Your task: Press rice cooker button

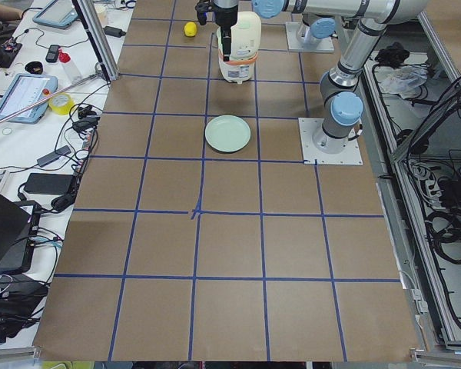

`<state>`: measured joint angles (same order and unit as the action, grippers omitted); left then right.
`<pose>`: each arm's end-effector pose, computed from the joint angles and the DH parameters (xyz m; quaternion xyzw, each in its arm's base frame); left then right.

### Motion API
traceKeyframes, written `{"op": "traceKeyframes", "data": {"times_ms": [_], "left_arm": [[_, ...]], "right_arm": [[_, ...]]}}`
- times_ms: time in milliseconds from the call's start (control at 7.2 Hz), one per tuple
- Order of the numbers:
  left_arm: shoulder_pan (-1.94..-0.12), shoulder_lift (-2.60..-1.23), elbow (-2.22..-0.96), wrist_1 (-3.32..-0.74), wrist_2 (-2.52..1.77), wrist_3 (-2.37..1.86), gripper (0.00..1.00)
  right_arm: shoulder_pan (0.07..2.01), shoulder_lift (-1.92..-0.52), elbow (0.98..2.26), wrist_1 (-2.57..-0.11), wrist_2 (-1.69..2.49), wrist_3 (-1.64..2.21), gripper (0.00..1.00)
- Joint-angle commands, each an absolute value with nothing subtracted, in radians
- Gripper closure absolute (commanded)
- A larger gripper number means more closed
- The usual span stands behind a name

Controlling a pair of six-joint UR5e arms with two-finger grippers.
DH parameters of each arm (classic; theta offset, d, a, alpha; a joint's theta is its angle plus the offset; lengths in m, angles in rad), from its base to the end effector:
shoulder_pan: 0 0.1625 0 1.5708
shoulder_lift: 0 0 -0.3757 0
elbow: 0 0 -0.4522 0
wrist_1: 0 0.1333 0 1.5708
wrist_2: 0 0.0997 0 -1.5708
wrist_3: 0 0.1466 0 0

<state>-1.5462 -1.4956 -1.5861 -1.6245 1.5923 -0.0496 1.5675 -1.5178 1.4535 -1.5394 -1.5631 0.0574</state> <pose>-0.1172 -0.5268 0.4183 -0.0371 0.9992 -0.0032 0.0107 0.1325 -0.5761 0.4235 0.0303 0.9994 -0.0163 0.0043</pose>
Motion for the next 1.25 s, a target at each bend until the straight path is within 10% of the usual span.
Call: {"op": "traceKeyframes", "data": {"times_ms": [0,1111], "left_arm": [[-1.546,-1.496,-1.586,-1.624,1.592,-0.049,0.00],[-1.546,-1.496,-1.586,-1.624,1.592,-0.049,0.00]], "right_arm": [[1.519,-1.523,1.420,-1.528,-1.568,0.009,0.00],[1.564,-1.529,1.428,-1.539,-1.555,0.025,0.00]]}}
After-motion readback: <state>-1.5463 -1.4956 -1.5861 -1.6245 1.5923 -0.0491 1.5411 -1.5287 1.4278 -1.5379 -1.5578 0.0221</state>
